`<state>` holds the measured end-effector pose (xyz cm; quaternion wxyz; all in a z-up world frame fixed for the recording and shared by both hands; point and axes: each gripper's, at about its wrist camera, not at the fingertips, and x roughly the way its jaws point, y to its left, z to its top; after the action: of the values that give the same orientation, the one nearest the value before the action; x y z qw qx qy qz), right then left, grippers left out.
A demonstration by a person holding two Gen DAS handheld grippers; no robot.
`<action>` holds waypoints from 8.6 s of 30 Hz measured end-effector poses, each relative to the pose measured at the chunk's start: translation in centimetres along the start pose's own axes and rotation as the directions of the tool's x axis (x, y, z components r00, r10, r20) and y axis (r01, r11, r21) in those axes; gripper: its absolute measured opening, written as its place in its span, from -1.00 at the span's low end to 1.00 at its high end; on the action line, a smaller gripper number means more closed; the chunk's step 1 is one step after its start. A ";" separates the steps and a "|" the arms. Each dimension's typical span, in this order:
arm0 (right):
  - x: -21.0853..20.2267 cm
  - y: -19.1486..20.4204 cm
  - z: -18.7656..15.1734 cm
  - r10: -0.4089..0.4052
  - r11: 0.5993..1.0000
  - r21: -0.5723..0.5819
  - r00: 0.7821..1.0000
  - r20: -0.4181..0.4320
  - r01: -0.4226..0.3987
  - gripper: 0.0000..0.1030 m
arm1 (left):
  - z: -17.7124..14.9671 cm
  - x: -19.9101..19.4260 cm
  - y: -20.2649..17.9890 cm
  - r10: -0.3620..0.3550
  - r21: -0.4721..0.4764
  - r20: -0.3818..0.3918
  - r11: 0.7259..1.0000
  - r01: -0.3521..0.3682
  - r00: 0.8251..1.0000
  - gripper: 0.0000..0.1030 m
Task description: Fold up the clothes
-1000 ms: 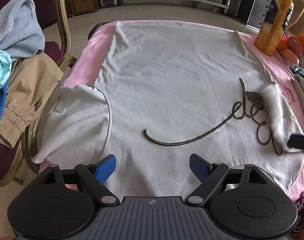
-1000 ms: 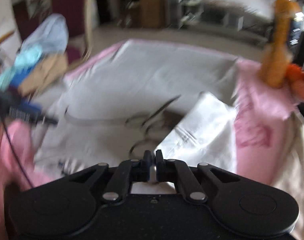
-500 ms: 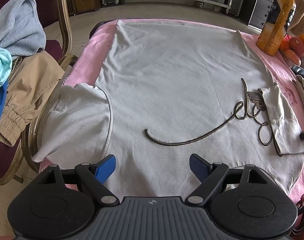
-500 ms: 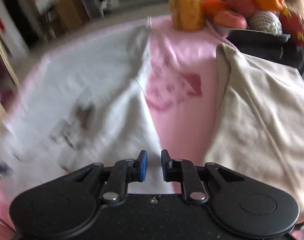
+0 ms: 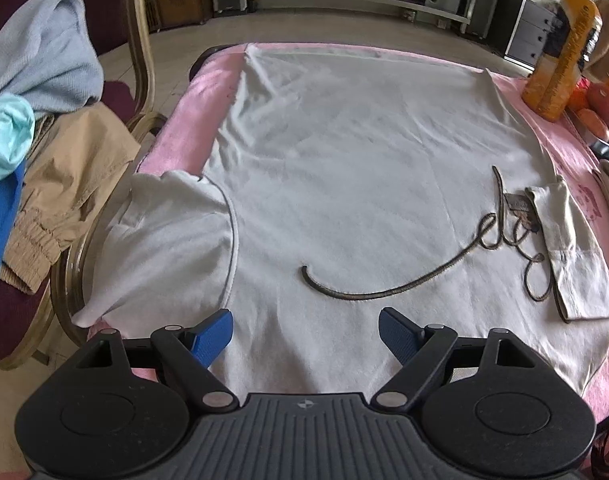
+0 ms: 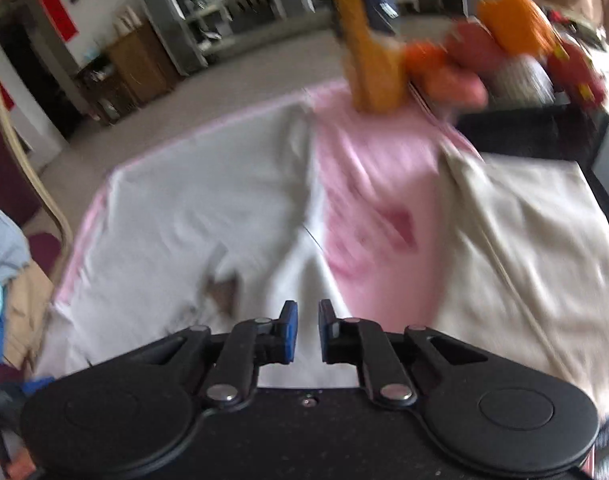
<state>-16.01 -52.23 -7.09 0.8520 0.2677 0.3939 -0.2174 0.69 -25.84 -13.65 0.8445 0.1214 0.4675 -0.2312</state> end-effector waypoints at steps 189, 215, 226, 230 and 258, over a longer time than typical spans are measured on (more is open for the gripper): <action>8.9 -0.4 0.7 0.033 0.999 0.013 0.999 -0.001 -0.033 -0.72 | 7.4 6.7 5.9 0.032 -0.128 -0.060 0.991 -0.039 0.998 -0.69; 3.9 -3.5 -7.3 -0.151 0.985 0.056 0.977 -0.149 0.161 -0.48 | 0.0 -1.5 6.6 0.052 -0.142 -0.021 0.988 -0.054 0.998 -0.63; 6.8 -0.7 -4.7 -0.088 0.996 -0.003 0.995 -0.053 0.088 -0.81 | 2.2 4.0 6.0 0.028 -0.154 -0.072 0.987 -0.039 0.997 -0.55; 6.5 -0.8 -5.6 -0.128 0.992 -0.016 0.987 -0.102 0.127 -0.83 | 1.7 3.5 6.7 0.014 -0.184 -0.100 0.982 -0.032 0.995 -0.51; 3.3 1.0 -9.7 0.066 0.992 -0.086 0.969 -0.240 -0.089 -0.76 | -4.0 0.2 2.6 -0.159 0.027 -0.179 0.986 0.167 0.971 -0.70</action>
<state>-18.82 -45.94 -14.73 0.8188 0.2655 0.4918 -0.1312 -0.85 -21.98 -15.94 0.7753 0.1205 0.5438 -0.2978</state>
